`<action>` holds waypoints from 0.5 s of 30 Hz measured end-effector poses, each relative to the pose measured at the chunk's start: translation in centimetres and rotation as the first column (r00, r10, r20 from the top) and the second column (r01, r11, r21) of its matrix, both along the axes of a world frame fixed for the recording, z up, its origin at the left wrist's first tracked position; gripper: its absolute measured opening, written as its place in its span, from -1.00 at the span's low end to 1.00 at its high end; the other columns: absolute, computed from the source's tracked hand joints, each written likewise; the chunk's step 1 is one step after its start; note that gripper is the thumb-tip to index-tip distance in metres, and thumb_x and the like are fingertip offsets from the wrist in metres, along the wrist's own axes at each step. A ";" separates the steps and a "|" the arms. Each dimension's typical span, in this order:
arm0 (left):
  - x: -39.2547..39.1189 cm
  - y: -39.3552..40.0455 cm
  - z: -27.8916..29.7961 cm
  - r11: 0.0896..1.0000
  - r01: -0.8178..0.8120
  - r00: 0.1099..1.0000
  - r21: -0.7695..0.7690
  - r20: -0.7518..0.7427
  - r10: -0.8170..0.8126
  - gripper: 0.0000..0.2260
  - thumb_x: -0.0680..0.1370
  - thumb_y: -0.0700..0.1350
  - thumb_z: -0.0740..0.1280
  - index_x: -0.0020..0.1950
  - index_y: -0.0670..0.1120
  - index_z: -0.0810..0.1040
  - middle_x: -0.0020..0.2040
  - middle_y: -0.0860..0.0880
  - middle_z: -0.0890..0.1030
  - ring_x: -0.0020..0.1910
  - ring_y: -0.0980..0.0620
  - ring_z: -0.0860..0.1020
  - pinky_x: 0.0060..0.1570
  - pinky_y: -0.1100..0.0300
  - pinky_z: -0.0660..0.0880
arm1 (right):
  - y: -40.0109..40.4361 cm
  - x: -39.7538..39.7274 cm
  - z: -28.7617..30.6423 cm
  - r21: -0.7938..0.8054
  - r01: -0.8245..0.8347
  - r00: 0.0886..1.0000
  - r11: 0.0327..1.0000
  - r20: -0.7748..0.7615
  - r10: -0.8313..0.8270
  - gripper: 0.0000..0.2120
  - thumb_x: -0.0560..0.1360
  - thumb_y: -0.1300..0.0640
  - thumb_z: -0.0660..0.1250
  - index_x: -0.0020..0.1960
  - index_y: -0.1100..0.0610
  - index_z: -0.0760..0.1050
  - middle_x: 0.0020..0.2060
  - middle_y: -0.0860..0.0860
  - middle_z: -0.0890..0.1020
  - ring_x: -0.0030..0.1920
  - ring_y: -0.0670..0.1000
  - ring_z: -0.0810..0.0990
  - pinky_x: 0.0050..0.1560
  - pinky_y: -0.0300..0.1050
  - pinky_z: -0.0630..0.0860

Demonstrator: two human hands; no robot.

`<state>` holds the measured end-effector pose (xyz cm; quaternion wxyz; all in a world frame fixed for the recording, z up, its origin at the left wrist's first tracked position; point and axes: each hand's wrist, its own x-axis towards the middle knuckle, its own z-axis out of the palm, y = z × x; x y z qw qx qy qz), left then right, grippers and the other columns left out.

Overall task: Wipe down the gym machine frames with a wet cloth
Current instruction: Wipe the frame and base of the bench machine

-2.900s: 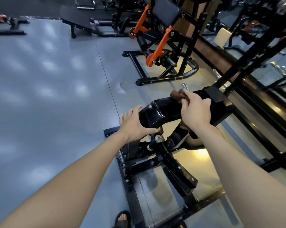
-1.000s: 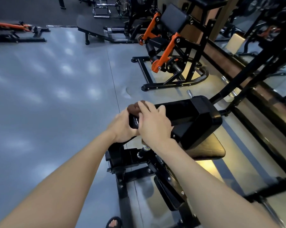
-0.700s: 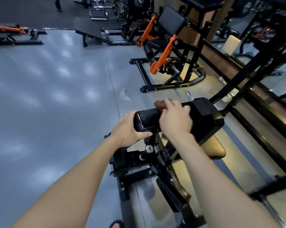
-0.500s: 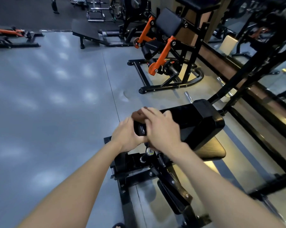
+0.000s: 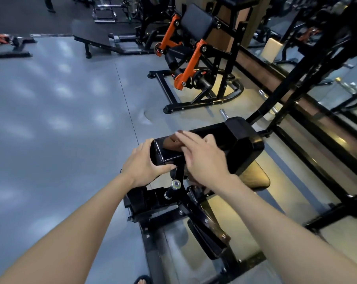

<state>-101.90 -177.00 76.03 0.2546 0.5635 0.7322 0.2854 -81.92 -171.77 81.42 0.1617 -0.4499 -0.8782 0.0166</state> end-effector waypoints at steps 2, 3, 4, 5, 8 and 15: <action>-0.1 0.0 -0.1 1.000 0.002 1.000 -0.011 0.017 -0.002 -0.23 0.23 0.48 0.46 0.32 0.24 0.30 0.21 0.18 0.47 0.26 0.04 0.42 0.22 -0.12 0.49 | 2.6 3.3 0.1 -0.029 0.120 0.992 0.992 -0.035 -0.121 -0.54 0.70 0.01 0.17 0.57 -0.24 0.27 0.50 -0.26 0.39 0.12 0.06 0.40 -0.11 0.01 0.60; -0.1 0.0 -0.2 1.000 -0.002 1.000 -0.012 0.027 0.002 -0.24 0.24 0.48 0.47 0.32 0.25 0.29 0.21 0.18 0.47 0.26 0.05 0.42 0.22 -0.13 0.49 | 3.8 4.8 0.1 -0.070 0.226 0.970 0.972 -0.080 -0.231 -0.55 0.71 0.02 0.16 0.57 -0.23 0.28 0.50 -0.23 0.40 0.16 0.07 0.40 -0.05 -0.01 0.57; -0.2 0.0 -0.2 1.000 -0.009 0.999 -0.012 0.033 0.009 -0.24 0.24 0.47 0.48 0.33 0.25 0.29 0.21 0.18 0.47 0.26 0.05 0.42 0.23 -0.13 0.49 | 4.7 5.8 0.1 -0.105 0.330 0.929 0.938 -0.137 -0.343 -0.56 0.71 0.03 0.16 0.57 -0.20 0.30 0.51 -0.19 0.42 0.20 0.10 0.40 -0.01 -0.02 0.51; -0.2 -0.1 -0.2 1.000 -0.011 0.999 -0.017 0.034 0.012 -0.24 0.26 0.45 0.49 0.34 0.25 0.29 0.22 0.17 0.47 0.27 0.06 0.41 0.23 -0.12 0.49 | 4.9 5.8 -0.1 -0.125 0.413 0.886 0.902 -0.171 -0.430 -0.57 0.71 0.04 0.15 0.57 -0.17 0.32 0.50 -0.16 0.42 0.23 0.12 0.39 0.02 -0.01 0.49; 0.0 0.0 -0.2 1.000 -0.009 0.999 -0.013 0.030 0.009 -0.25 0.29 0.39 0.53 0.35 0.22 0.30 0.24 0.14 0.47 0.28 0.04 0.40 0.24 -0.09 0.46 | 1.7 2.1 0.0 -0.095 0.365 0.904 0.926 -0.202 -0.377 -0.58 0.70 0.05 0.18 0.54 -0.10 0.35 0.48 -0.14 0.43 0.16 0.12 0.41 0.02 0.03 0.58; -0.1 0.1 -0.3 1.000 -0.010 0.999 0.001 0.033 0.010 -0.22 0.26 0.42 0.52 0.36 0.19 0.32 0.24 0.14 0.48 0.27 0.02 0.42 0.27 -0.08 0.46 | 1.5 4.1 -0.7 -0.009 0.059 0.993 0.998 -0.098 -0.059 -0.54 0.69 0.01 0.20 0.56 -0.24 0.29 0.49 -0.28 0.39 0.06 0.00 0.39 -0.21 -0.07 0.57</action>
